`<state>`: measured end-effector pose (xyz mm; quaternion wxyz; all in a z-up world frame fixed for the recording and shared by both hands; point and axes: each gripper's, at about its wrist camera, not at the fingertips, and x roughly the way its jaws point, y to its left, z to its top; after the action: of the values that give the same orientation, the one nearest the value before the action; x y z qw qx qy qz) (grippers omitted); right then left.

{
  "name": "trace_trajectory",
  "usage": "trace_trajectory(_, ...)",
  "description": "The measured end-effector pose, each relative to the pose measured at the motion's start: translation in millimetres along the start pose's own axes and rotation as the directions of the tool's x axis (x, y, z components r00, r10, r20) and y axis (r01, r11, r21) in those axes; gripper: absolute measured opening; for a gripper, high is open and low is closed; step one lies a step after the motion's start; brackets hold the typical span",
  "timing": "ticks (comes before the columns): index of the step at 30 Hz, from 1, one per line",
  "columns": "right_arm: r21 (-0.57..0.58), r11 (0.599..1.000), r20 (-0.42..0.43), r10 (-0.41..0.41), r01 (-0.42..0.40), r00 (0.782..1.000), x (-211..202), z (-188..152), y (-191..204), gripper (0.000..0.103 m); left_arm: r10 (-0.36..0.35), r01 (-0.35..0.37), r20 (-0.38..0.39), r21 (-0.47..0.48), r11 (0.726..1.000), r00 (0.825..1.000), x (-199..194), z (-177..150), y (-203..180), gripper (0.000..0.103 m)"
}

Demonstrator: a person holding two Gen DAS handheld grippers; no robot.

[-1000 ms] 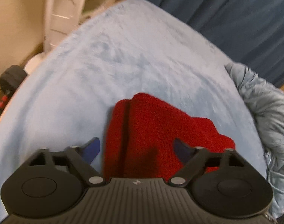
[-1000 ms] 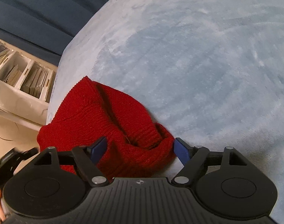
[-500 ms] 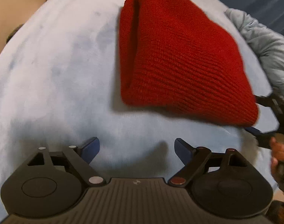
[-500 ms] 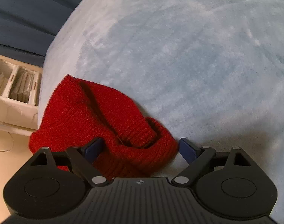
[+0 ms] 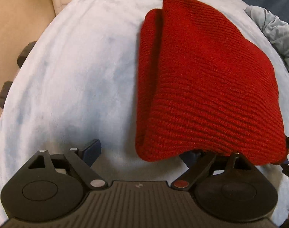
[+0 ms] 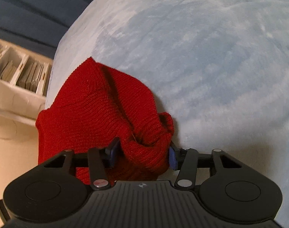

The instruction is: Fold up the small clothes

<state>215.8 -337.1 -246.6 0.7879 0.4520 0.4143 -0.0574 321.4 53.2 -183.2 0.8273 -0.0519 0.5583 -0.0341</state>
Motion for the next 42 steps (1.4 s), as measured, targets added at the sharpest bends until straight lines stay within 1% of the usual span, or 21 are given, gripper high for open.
trace_trajectory(1, 0.013, 1.000, 0.002, -0.008, 0.008, 1.000, 1, 1, -2, 0.069, 0.009, -0.009, 0.007, 0.002, 1.000, 1.000, -2, -6, 2, 0.092)
trace_trajectory(2, 0.023, 1.000, 0.000, -0.010, 0.010, 1.000, -1, 3, -3, 0.070, 0.020, -0.020, 0.016, 0.005, 1.000, 1.000, -4, -9, -3, 0.093)
trace_trajectory(3, 0.017, 1.000, -0.002, -0.010, 0.010, 1.000, -3, 4, -2, 0.071, 0.027, -0.028, 0.020, 0.005, 1.000, 0.999, -8, -14, -3, 0.100)
trace_trajectory(4, -0.011, 1.000, 0.002, -0.019, 0.019, 1.000, -9, 5, 0, 0.073, 0.036, -0.036, 0.023, -0.002, 0.999, 0.999, -12, -21, -2, 0.102)
trace_trajectory(5, -0.048, 0.998, 0.015, -0.033, 0.033, 0.999, -15, 5, 4, 0.074, 0.045, -0.045, 0.035, -0.013, 0.999, 0.998, -19, -29, -1, 0.103)
trace_trajectory(7, -0.175, 0.984, 0.058, -0.036, 0.046, 0.998, -35, 0, 16, 0.078, 0.038, -0.038, 0.050, -0.020, 0.999, 0.998, -31, -46, -4, 0.103)
trace_trajectory(9, -0.312, 0.948, 0.092, -0.034, 0.061, 0.995, -57, -12, 29, 0.080, 0.029, -0.028, 0.057, -0.017, 0.999, 0.998, -46, -60, -10, 0.103)
trace_trajectory(11, -0.450, 0.890, 0.124, -0.018, 0.073, 0.992, -80, -29, 41, 0.082, 0.032, -0.031, 0.084, -0.009, 0.999, 0.996, -64, -73, -17, 0.103)
trace_trajectory(13, -0.557, 0.825, 0.153, -0.013, 0.098, 0.988, -102, -48, 52, 0.083, 0.045, -0.045, 0.114, -0.001, 0.999, 0.992, -83, -87, -24, 0.103)
trace_trajectory(16, -0.631, 0.758, 0.214, -0.031, 0.163, 0.976, -129, -75, 64, 0.084, 0.067, -0.069, 0.184, 0.003, 0.998, 0.981, -118, -105, -37, 0.103)
trace_trajectory(19, -0.673, 0.716, 0.241, -0.028, 0.188, 0.970, -154, -101, 75, 0.088, 0.111, -0.122, 0.246, 0.028, 0.992, 0.963, -149, -117, -57, 0.103)
trace_trajectory(21, -0.686, 0.705, 0.234, -0.020, 0.180, 0.972, -165, -115, 81, 0.090, 0.120, -0.139, 0.280, 0.052, 0.989, 0.952, -165, -123, -68, 0.103)
trace_trajectory(22, -0.690, 0.699, 0.230, -0.032, 0.186, 0.973, -168, -120, 85, 0.091, 0.129, -0.152, 0.291, 0.059, 0.987, 0.948, -170, -125, -73, 0.103)
trace_trajectory(25, -0.697, 0.693, 0.215, -0.042, 0.184, 0.976, -175, -132, 91, 0.091, 0.135, -0.158, 0.313, 0.050, 0.986, 0.940, -188, -136, -79, 0.103)
trace_trajectory(29, -0.707, 0.683, 0.229, -0.028, 0.186, 0.973, -192, -146, 96, 0.091, 0.157, -0.183, 0.344, 0.046, 0.982, 0.926, -204, -147, -84, 0.103)
trace_trajectory(31, -0.713, 0.675, 0.238, -0.021, 0.189, 0.971, -199, -150, 98, 0.091, 0.167, -0.195, 0.345, 0.048, 0.980, 0.923, -209, -150, -85, 0.103)
trace_trajectory(33, -0.717, 0.668, 0.247, -0.021, 0.197, 0.969, -204, -153, 99, 0.091, 0.154, -0.184, 0.351, 0.052, 0.982, 0.924, -216, -153, -87, 0.103)
trace_trajectory(39, -0.721, 0.661, 0.252, -0.029, 0.208, 0.967, -212, -158, 100, 0.091, 0.155, -0.186, 0.366, 0.051, 0.981, 0.918, -226, -158, -85, 0.103)
trace_trajectory(42, -0.724, 0.658, 0.249, -0.032, 0.208, 0.968, -213, -161, 100, 0.091, 0.155, -0.188, 0.366, 0.055, 0.981, 0.918, -228, -159, -85, 0.103)
